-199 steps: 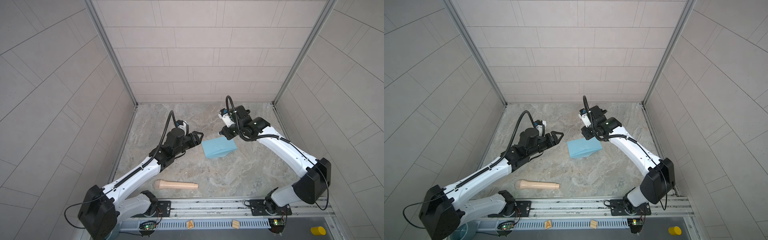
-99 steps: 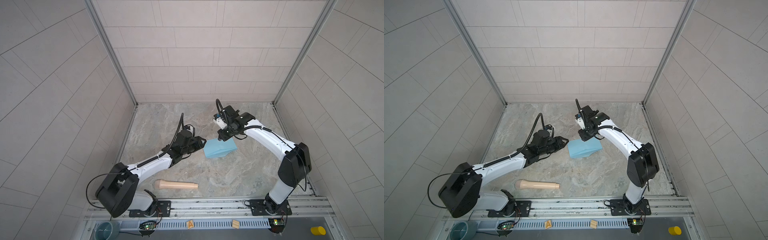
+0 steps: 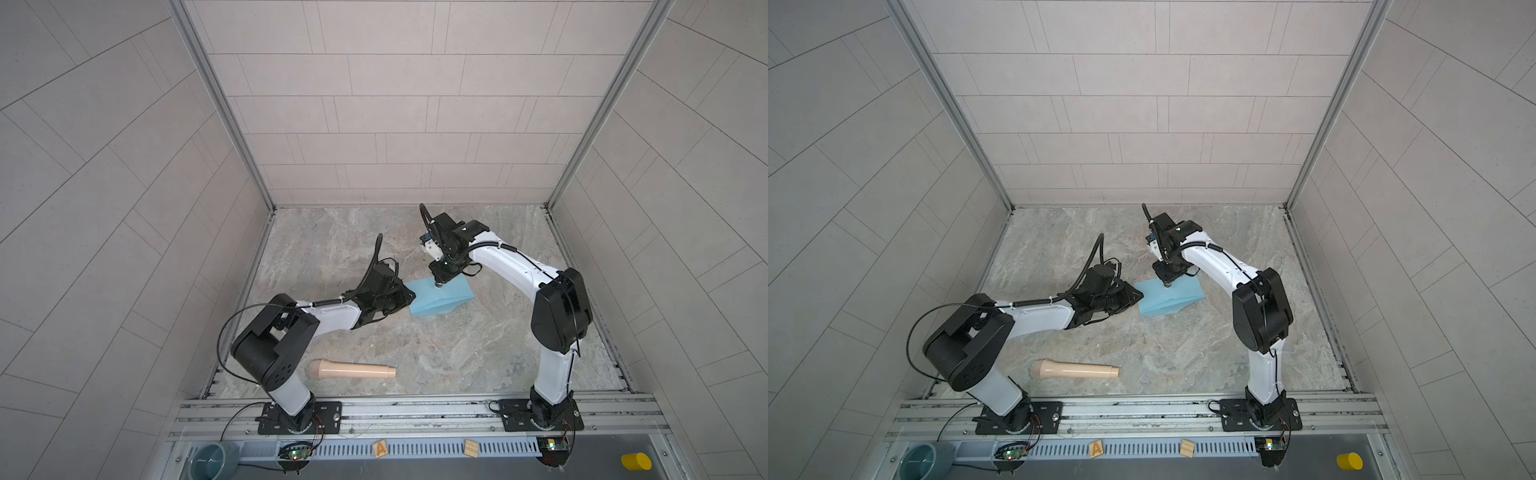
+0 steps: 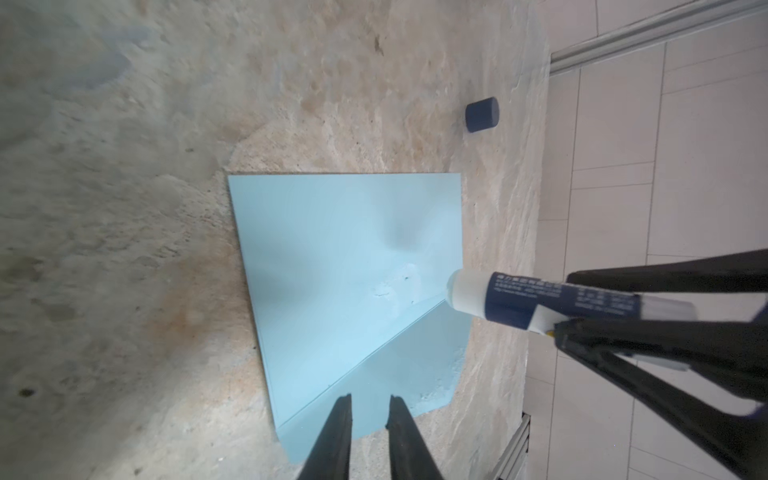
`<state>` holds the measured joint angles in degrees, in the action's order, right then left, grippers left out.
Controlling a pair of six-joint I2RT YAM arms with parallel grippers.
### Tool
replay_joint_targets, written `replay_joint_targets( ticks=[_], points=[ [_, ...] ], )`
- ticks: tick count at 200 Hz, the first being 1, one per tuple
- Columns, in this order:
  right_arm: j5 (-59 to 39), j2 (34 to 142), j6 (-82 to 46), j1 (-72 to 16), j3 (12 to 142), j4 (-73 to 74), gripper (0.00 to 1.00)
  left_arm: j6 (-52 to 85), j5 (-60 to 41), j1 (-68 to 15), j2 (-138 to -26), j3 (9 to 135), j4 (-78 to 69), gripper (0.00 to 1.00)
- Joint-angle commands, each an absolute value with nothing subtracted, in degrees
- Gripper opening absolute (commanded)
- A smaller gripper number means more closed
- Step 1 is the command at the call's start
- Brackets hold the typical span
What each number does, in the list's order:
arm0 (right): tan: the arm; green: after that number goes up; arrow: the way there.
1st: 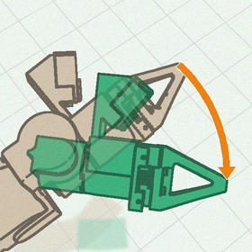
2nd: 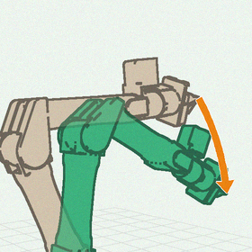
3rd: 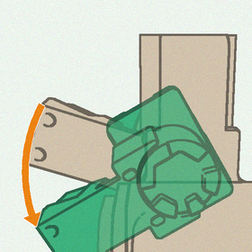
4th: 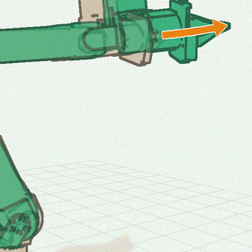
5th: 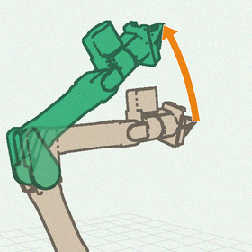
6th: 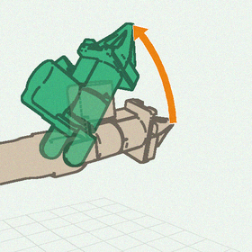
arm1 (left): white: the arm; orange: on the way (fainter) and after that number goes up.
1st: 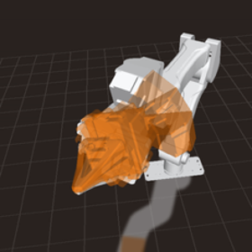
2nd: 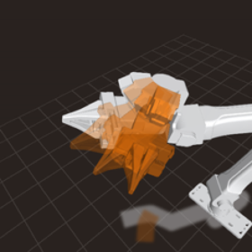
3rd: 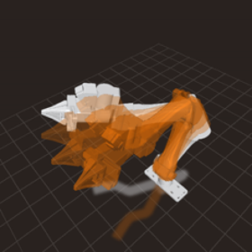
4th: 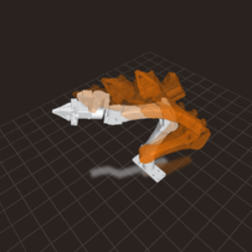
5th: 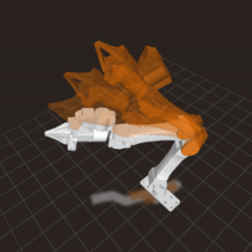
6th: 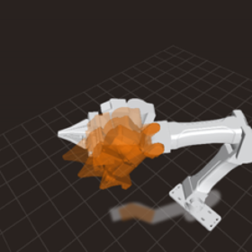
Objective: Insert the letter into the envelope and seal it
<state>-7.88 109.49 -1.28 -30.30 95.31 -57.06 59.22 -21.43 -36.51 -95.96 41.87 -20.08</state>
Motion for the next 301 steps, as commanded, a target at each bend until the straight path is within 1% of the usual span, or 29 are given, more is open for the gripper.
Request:
replay_joint_targets(
  ticks=[1,41,77,194,301],
  points=[
    [-6.29,110.89,-0.73,-31.11,96.39,-57.68,0.00,59.77,-22.02,-36.71,-97.73,43.15,-23.52,0.20],
    [-6.17,112.57,-1.27,-31.37,96.40,-56.07,0.00,60.27,-22.64,-36.69,-101.30,44.07,-25.38,0.14],
    [-6.32,114.16,-1.45,-31.58,97.00,-55.69,0.00,60.56,-22.86,-36.67,-103.77,45.19,-26.03,0.11],
    [-5.01,118.06,-0.92,-32.38,98.53,-57.60,0.00,59.94,-22.00,-36.73,-108.18,46.08,-24.22,0.08],
    [-0.19,118.27,0.06,-31.23,98.67,-60.48,0.00,60.01,-21.19,-36.71,-108.68,45.62,-22.80,0.06]
  ],
)
